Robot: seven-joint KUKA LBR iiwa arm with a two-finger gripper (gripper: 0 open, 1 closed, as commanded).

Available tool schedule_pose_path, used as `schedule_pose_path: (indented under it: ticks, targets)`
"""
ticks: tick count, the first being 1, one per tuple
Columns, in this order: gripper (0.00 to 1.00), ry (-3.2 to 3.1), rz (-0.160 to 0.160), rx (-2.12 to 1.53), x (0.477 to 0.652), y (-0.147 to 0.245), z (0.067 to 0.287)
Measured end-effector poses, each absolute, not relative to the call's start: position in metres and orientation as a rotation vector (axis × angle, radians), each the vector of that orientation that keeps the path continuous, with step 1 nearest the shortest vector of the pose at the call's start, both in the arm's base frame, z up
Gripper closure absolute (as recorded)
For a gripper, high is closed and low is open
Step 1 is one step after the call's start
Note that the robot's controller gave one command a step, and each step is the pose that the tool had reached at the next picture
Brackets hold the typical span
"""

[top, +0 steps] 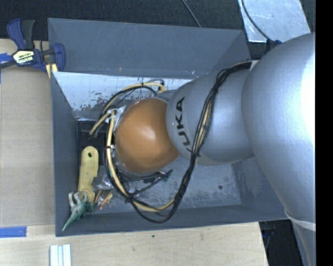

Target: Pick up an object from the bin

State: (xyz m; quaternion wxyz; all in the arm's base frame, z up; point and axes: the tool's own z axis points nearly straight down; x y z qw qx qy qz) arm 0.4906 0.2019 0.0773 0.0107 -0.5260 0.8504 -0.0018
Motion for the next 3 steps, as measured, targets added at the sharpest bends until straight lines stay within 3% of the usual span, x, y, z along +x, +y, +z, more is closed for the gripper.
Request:
schedule_pose_path:
  ticks: [1, 3]
  targets:
    - [1.0, 2.654, -0.006, -1.64, 0.491, 0.202, 0.077]
    - [1.0, 2.658, 0.0, -1.637, 0.489, 0.202, 0.137]
